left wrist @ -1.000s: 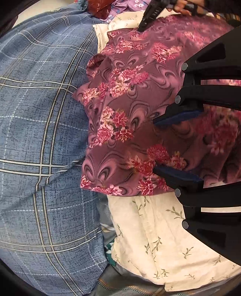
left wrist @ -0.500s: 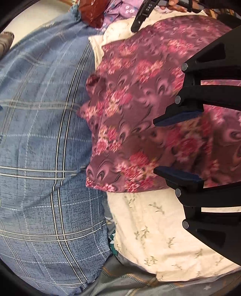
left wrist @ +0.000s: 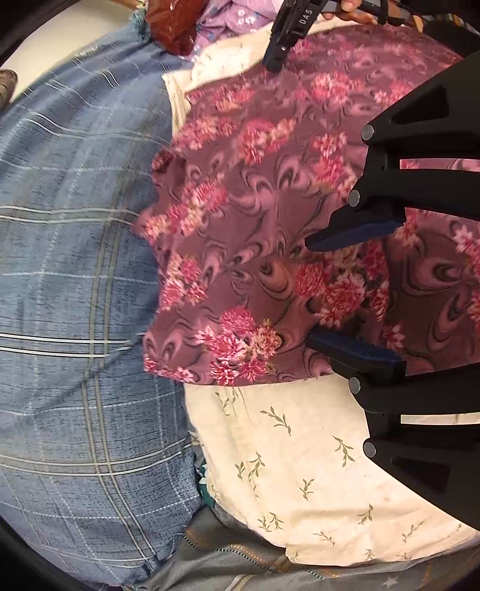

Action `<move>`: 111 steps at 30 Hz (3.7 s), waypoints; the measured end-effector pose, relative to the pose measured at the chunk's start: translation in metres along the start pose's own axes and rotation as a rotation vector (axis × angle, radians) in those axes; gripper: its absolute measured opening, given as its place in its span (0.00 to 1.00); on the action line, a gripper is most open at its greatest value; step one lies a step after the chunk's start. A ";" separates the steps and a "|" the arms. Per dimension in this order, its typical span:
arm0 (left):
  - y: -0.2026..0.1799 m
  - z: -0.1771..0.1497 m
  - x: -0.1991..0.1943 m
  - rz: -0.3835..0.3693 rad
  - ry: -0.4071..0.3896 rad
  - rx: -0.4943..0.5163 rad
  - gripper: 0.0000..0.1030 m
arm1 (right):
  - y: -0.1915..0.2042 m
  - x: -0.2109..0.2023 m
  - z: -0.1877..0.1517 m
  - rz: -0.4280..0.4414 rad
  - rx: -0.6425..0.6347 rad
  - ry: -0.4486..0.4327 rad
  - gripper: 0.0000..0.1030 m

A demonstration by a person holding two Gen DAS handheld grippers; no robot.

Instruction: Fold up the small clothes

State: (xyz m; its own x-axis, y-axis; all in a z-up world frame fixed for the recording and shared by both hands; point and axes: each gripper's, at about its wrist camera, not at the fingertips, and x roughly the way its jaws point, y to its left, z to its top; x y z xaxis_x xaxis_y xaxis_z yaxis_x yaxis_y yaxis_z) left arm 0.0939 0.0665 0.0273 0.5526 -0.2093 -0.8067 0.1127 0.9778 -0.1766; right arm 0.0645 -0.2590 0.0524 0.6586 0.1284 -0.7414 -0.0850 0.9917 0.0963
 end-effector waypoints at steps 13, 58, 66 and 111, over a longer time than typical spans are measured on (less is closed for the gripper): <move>-0.002 -0.016 -0.003 -0.016 0.034 0.028 0.44 | 0.003 -0.001 -0.017 -0.002 -0.031 0.030 0.33; 0.039 -0.231 -0.182 -0.057 0.116 -0.009 0.48 | -0.084 -0.172 -0.261 0.002 0.021 0.147 0.51; 0.027 -0.254 -0.187 -0.102 0.165 0.008 0.55 | -0.085 -0.155 -0.276 0.036 0.019 0.205 0.51; 0.043 -0.169 -0.238 -0.365 -0.059 -0.161 0.04 | -0.078 -0.206 -0.171 0.244 0.062 -0.061 0.04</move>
State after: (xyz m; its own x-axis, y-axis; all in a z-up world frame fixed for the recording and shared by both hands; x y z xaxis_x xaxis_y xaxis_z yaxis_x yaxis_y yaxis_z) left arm -0.1719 0.1577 0.1165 0.5476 -0.5373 -0.6414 0.1822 0.8248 -0.5353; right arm -0.1921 -0.3632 0.0844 0.6680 0.3621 -0.6502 -0.2022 0.9291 0.3097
